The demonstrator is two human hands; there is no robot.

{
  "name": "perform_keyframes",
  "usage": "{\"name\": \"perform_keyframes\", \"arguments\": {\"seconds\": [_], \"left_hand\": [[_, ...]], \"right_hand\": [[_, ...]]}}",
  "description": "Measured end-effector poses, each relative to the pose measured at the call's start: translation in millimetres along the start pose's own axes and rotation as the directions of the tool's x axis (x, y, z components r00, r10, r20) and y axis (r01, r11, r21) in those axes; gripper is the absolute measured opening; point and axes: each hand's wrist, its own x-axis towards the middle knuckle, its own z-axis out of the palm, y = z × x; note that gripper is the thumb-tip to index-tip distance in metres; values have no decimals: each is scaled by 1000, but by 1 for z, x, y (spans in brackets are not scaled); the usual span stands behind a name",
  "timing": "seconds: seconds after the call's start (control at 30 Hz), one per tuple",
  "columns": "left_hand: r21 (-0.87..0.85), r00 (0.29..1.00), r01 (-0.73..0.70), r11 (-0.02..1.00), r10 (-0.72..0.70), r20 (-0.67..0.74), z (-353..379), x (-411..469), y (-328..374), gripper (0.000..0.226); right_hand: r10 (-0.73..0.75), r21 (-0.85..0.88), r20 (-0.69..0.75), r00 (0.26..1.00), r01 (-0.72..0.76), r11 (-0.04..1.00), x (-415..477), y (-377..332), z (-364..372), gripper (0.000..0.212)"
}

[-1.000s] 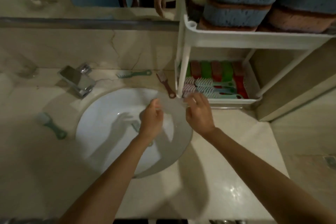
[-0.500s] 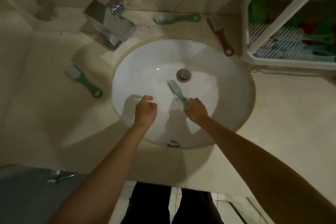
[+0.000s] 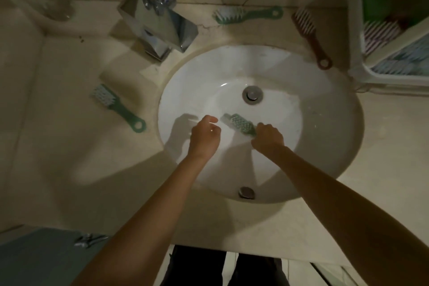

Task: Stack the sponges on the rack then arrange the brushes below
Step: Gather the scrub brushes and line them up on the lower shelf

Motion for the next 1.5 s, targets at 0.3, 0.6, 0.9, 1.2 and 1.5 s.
{"name": "perform_keyframes", "arguments": {"seconds": [0.3,0.6,0.9,1.2,1.5], "left_hand": [[-157,726,45,987,-140,-673,-77,-9,-12,53],[-123,813,310,943,-330,-481,-135,31,-22,67],[13,880,158,987,-135,-455,-139,6,-29,39],[-77,984,-138,987,128,-124,-95,-43,26,26],[187,891,-447,875,415,185,2,-95,126,24]], "right_hand": [[-314,-72,-61,948,309,948,-43,-61,-45,26],[-388,-65,-106,916,383,922,-77,-117,-48,25],[-331,-87,-165,929,320,943,-86,-104,-66,26],[-246,90,-437,865,314,945,-122,-48,-98,34],[76,327,-599,797,156,932,-156,92,-143,32]]}}
